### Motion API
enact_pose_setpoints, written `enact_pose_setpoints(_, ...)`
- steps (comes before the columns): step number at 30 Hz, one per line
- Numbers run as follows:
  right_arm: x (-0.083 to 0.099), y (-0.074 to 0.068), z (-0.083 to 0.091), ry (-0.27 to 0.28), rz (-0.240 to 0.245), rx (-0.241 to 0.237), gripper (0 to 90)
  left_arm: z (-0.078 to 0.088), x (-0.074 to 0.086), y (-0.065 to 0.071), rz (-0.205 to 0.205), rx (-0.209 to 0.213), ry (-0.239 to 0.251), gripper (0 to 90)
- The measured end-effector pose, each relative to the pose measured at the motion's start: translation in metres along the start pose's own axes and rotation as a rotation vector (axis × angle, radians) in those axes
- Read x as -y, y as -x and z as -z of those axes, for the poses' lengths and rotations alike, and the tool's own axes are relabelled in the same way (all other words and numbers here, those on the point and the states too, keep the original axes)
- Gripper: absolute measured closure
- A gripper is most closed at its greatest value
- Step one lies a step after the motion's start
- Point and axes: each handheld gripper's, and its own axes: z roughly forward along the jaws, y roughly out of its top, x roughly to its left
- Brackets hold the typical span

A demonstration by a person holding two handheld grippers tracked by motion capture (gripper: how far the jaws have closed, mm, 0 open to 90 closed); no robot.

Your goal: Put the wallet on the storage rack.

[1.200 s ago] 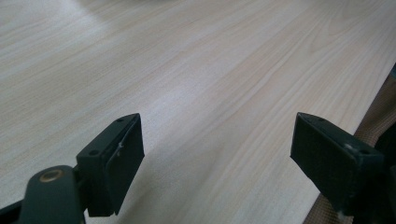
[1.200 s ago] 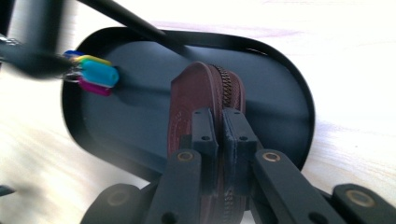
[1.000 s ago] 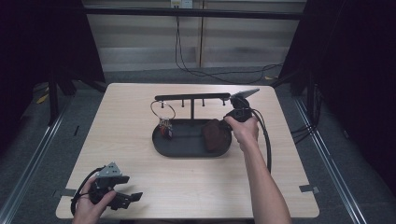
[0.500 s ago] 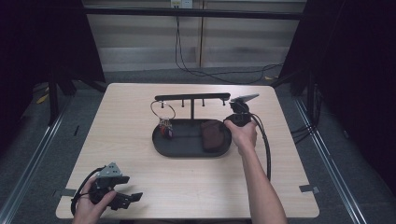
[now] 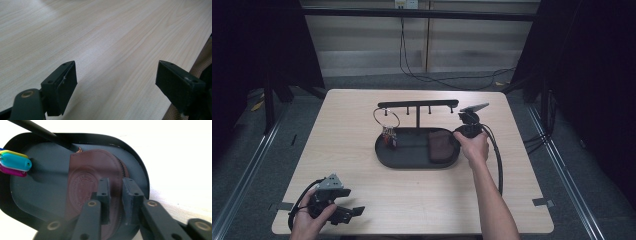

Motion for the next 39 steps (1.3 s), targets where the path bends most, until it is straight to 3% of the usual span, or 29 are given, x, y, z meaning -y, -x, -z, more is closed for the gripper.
enact_pose_setpoints(7, 0.0, 0.0, 0.004, 0.012, 0.017, 0.001, 71.2, -0.001, 0.0, -0.001, 0.008, 0.005, -0.004, 17.1)
enact_pose_setpoints(13, 0.001, -0.005, 0.014, 0.036, 0.072, 0.036, 54.1, -0.002, -0.001, -0.001, 0.007, 0.005, -0.006, 17.1)
enact_pose_setpoints(20, 0.006, -0.01, 0.031, 0.096, 0.144, 0.06, 41.3, -0.002, -0.001, -0.001, 0.007, 0.003, -0.001, 17.1)
enact_pose_setpoints(26, 0.021, -0.008, 0.038, 0.155, 0.175, 0.018, 34.5, 0.001, 0.0, -0.002, 0.024, 0.002, 0.026, 17.2)
enact_pose_setpoints(30, 0.03, -0.01, 0.044, 0.177, 0.2, -0.019, 29.6, 0.003, 0.001, -0.002, 0.036, 0.029, 0.048, 17.1)
enact_pose_setpoints(39, 0.053, -0.014, 0.06, 0.224, 0.256, -0.014, 21.7, 0.005, 0.002, -0.003, 0.051, 0.018, 0.056, 17.1)
